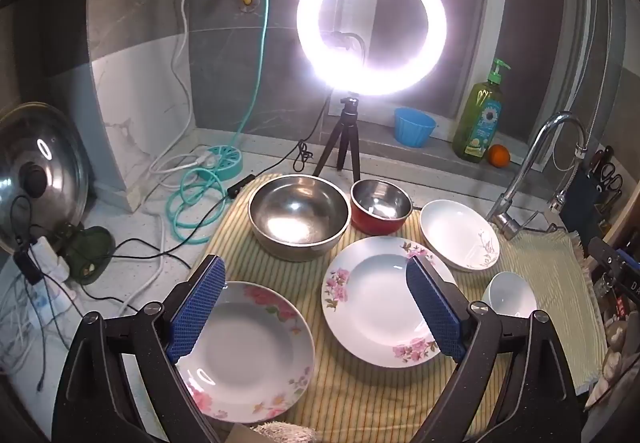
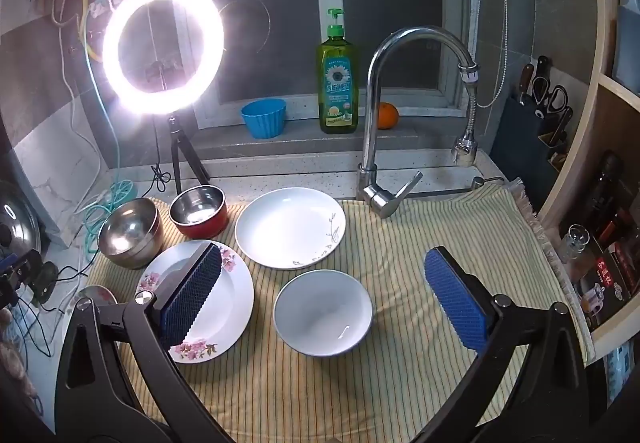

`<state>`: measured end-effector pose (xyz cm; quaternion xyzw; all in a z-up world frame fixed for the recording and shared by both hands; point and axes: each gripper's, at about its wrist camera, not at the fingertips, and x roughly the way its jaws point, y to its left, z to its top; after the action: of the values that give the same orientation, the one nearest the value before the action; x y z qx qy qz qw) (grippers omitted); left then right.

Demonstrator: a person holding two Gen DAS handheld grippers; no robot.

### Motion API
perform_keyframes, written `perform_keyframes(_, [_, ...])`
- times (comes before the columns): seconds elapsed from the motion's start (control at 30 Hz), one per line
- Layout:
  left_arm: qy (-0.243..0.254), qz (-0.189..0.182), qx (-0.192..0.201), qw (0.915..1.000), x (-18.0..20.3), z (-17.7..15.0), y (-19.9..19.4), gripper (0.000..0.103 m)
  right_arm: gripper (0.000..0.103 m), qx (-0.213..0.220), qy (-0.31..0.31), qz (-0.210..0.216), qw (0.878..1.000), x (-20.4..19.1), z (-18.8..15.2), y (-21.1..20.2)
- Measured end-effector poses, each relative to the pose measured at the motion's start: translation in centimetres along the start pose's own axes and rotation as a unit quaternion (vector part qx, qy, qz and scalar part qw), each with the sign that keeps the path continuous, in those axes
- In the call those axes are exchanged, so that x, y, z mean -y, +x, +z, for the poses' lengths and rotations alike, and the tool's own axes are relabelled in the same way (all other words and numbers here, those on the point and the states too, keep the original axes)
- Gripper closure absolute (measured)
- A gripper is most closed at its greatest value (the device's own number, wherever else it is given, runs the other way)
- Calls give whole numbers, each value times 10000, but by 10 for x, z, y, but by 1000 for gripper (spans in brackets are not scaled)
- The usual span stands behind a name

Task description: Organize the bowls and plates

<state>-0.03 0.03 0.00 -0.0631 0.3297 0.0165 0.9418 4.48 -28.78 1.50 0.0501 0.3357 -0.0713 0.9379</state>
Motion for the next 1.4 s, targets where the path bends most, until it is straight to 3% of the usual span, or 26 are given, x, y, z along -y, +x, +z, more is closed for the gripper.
perform_keyframes(0.27, [-40, -73, -71, 9999, -10, -2, 1, 11, 0, -22, -94, 1, 10000, 6, 14, -2])
perform_keyframes(1.4, [56, 51, -29, 10000, 1, 3, 5, 11, 0, -78, -116, 18, 9999, -4, 2, 11])
